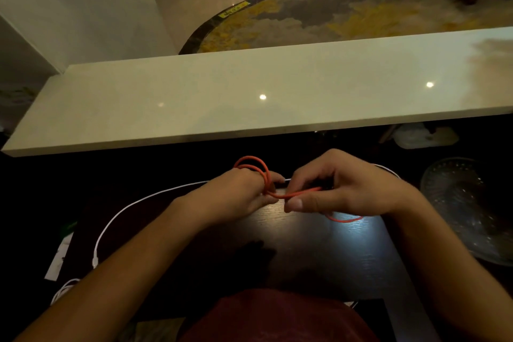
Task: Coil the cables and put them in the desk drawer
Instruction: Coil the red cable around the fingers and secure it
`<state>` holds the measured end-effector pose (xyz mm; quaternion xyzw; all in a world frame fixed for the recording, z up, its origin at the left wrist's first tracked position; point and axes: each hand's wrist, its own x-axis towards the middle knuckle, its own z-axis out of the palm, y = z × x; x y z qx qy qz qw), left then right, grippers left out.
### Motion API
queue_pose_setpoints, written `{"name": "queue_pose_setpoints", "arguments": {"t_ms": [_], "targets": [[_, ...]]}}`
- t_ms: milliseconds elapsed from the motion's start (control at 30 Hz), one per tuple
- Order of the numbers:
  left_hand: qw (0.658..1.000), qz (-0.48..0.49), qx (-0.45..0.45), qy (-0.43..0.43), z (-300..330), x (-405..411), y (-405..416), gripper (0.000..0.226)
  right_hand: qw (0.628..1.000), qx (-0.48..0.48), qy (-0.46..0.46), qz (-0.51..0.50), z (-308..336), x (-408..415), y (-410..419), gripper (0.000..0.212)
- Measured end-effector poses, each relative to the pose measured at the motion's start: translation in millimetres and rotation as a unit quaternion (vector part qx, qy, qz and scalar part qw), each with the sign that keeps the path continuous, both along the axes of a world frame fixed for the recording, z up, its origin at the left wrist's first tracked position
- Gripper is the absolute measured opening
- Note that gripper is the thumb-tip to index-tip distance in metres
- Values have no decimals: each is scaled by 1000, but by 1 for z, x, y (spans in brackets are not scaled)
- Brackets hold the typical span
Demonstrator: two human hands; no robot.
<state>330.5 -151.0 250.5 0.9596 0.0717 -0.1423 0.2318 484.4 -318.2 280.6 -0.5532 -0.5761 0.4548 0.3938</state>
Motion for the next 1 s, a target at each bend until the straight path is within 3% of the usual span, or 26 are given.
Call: {"name": "queue_pose_setpoints", "arguments": {"t_ms": [67, 133, 300, 400, 467, 633, 733, 900, 1000], "targets": [[1000, -10, -27, -11, -1, 0, -9, 9, 1000, 23, -3, 6, 8, 0, 3, 15], [997, -41, -70, -13, 0, 0, -17, 24, 999, 44, 10, -7, 15, 3, 8, 15], [974, -145, -169, -34, 32, -4, -42, 19, 993, 87, 56, -55, 9, 11, 23, 14], [956, -130, -255, -68, 52, -9, -50, 16, 986, 92, 121, -68, -6, 11, 31, 16], [944, -115, -284, -121, 59, -11, -51, 13, 980, 82, 161, -78, -18, 11, 36, 30], [928, -123, -283, -208, 65, -14, -41, 8, 954, 49, 286, -75, -51, 3, 45, 41], [897, -119, -384, -187, 67, -17, -35, 19, 964, 14, 237, -115, -71, -2, 49, 26], [761, -89, -605, -216, 69, -22, -29, 42, 975, -61, 162, -141, -87, -18, 45, 27], [780, -50, -554, -289, 65, -19, -22, 46, 979, -62, 153, -123, -84, -29, 42, 39]]}}
